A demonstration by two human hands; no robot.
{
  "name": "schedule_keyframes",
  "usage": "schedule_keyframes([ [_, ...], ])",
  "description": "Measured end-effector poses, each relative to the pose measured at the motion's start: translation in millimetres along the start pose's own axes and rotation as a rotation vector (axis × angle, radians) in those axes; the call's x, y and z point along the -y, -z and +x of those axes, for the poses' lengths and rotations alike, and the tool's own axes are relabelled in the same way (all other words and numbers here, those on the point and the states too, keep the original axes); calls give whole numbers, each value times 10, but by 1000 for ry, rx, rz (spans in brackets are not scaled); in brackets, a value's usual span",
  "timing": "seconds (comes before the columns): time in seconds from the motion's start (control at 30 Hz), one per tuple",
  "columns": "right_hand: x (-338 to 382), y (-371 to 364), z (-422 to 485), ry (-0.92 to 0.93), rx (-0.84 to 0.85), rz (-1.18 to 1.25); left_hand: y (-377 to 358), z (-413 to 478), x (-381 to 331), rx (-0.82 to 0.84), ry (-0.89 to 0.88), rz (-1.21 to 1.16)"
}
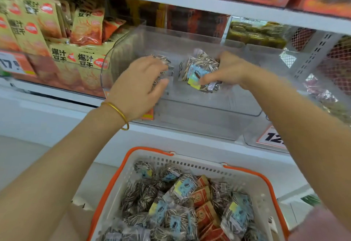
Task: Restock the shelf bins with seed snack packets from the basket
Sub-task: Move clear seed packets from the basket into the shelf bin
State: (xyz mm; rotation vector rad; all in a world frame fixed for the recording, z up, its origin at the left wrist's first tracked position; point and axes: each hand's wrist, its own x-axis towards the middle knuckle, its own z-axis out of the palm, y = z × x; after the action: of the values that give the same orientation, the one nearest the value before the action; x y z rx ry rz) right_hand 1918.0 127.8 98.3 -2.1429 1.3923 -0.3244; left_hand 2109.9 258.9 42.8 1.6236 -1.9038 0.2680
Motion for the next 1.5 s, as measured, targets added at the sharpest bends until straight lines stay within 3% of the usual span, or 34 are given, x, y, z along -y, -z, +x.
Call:
schedule_keyframes([
  [0.1, -100, -199, 353, -106, 121, -195, -128, -37, 61, 115, -23, 173],
  [0.2, -147, -401, 626, -35, 175, -273, -198, -93, 69, 68, -46, 251],
  [0.47, -126, -584, 960, 121, -50, -623, -218, -95, 65, 24, -73, 259],
  [0.6, -130, -678, 975, 159, -123, -532, -225, -100, 70, 27, -70, 263],
  [0.77, -116, -758, 983, 250, -80, -568, -235, -97, 59, 14, -69, 274],
  [0.93, -150, -690, 942, 243, -173, -686, -233, -100, 65, 25, -49, 258],
  [1.2, -133, -688, 930, 313, -76, -662, -236, -99, 63, 30, -32, 227],
  [1.5, -97, -606, 842, 301, -76, -673, -242, -85, 82, 5, -58, 204],
])
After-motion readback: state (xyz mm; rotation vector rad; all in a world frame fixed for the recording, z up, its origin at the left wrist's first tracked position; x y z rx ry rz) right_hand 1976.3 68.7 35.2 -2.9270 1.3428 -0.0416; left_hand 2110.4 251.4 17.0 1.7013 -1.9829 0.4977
